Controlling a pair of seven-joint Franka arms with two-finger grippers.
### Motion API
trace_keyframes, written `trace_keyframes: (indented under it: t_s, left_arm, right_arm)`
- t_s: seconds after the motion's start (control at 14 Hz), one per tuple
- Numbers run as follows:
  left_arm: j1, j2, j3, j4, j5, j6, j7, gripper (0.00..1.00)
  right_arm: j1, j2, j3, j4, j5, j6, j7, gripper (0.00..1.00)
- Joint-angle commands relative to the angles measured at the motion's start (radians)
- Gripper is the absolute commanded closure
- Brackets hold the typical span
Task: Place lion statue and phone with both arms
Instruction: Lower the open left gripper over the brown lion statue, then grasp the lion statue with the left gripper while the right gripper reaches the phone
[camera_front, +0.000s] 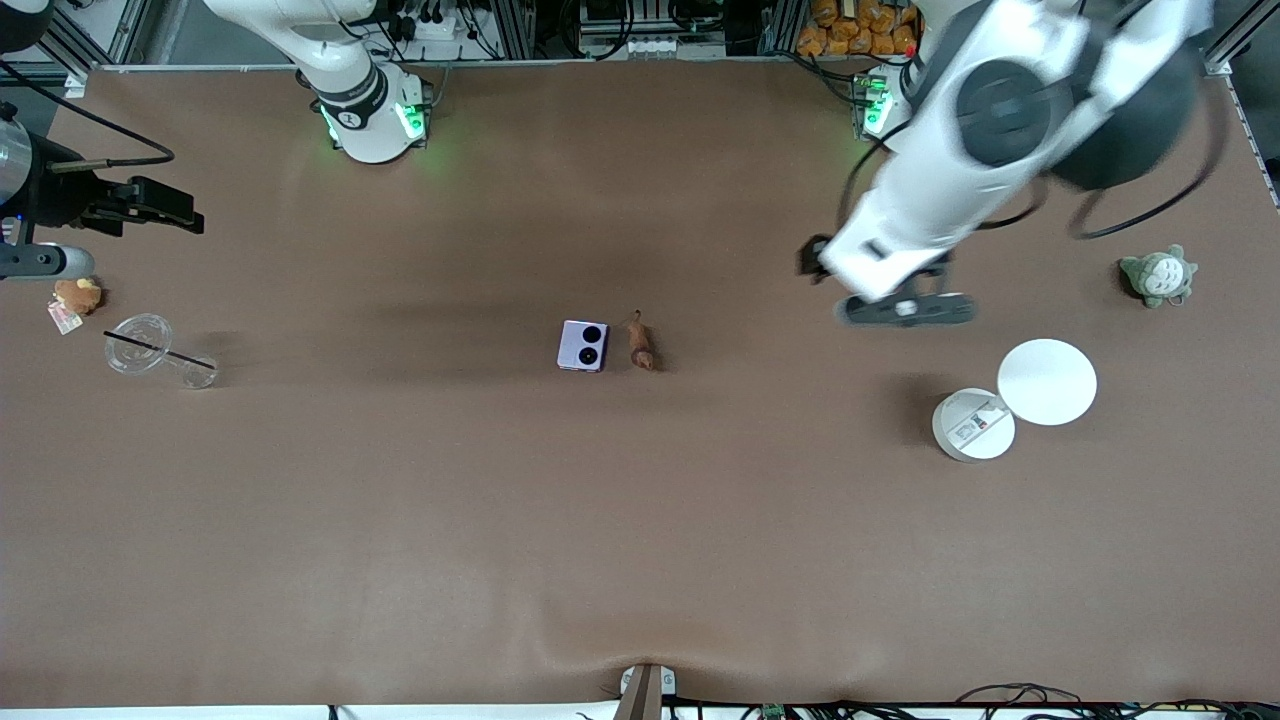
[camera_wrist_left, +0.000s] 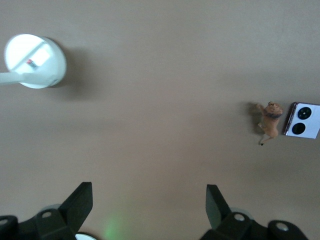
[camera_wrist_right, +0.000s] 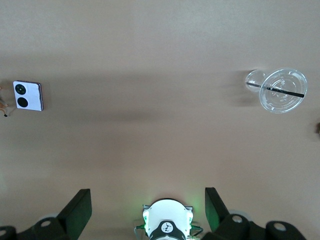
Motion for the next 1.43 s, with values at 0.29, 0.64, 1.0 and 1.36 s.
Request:
trace_keyframes:
  t_s: [0.29, 0.64, 1.0, 1.36]
  left_arm:
    - [-0.186, 0.259, 0.001, 0.028, 0.090, 0.303, -0.302, 0.00]
    - [-0.275, 0.400, 0.015, 0.045, 0.161, 0.478, -0.500, 0.00]
    - [-0.324, 0.491, 0.032, 0.123, 0.198, 0.521, -0.584, 0.00]
    - [-0.343, 0.529, 0.036, 0.125, 0.199, 0.554, -0.588, 0.00]
  right_arm:
    - [0.011, -0.013, -0.001, -0.014, 0.019, 0.005, 0.015, 0.00]
    - [0.018, -0.013, -0.001, -0.015, 0.019, 0.008, 0.017, 0.00]
    - [0.031, -0.012, -0.001, -0.037, 0.091, 0.017, 0.116, 0.00]
    - [0.081, -0.010, -0.001, -0.040, 0.097, 0.053, 0.130, 0.00]
